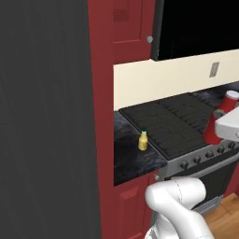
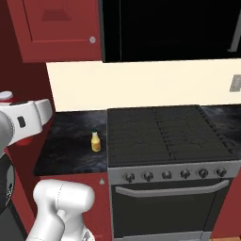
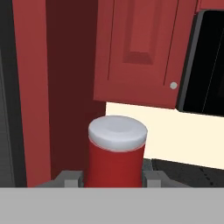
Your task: Take 2 condiments from the cabinet and move them on the counter near the stove.Make sure the condiments are lined up with each other, next to each other.
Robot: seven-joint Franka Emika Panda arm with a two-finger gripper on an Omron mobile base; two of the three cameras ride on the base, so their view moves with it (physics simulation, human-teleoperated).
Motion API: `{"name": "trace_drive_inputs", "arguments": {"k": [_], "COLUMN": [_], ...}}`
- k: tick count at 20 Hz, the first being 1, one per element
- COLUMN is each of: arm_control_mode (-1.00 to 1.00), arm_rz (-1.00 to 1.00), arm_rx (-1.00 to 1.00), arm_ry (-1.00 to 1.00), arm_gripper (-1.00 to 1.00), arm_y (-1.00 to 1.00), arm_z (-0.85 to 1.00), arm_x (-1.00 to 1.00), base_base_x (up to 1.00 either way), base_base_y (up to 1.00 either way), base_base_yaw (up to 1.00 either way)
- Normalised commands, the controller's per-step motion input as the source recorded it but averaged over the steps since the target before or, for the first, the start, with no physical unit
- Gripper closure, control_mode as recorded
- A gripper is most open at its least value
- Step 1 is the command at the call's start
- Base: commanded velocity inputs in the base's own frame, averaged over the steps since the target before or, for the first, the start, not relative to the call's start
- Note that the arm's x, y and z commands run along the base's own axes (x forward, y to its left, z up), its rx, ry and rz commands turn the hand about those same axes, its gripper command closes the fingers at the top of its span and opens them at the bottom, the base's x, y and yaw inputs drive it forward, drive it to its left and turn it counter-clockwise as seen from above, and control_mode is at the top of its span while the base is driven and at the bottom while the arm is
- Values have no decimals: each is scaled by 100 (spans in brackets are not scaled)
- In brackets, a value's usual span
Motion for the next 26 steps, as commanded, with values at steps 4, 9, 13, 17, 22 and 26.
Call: {"name": "trace_drive_inputs", "arguments": {"k": [4, 9, 13, 17, 22, 26], "arm_control_mode": [100, 100, 100, 100, 100, 100], "arm_rz": [0, 0, 0, 0, 0, 0], "arm_rx": [0, 0, 0, 0, 0, 0], "arm_ry": [0, 0, 0, 0, 0, 0], "arm_gripper": [100, 100, 100, 100, 100, 100], "arm_y": [0, 0, 0, 0, 0, 0], "arm_z": [0, 0, 0, 0, 0, 0], "arm_x": [0, 0, 0, 0, 0, 0], "base_base_x": [-14, -82, -72, -44, 11, 34], "base_base_y": [18, -24, -19, -14, 0, -2], "base_base_yaw": [20, 39, 34, 29, 17, 11]}}
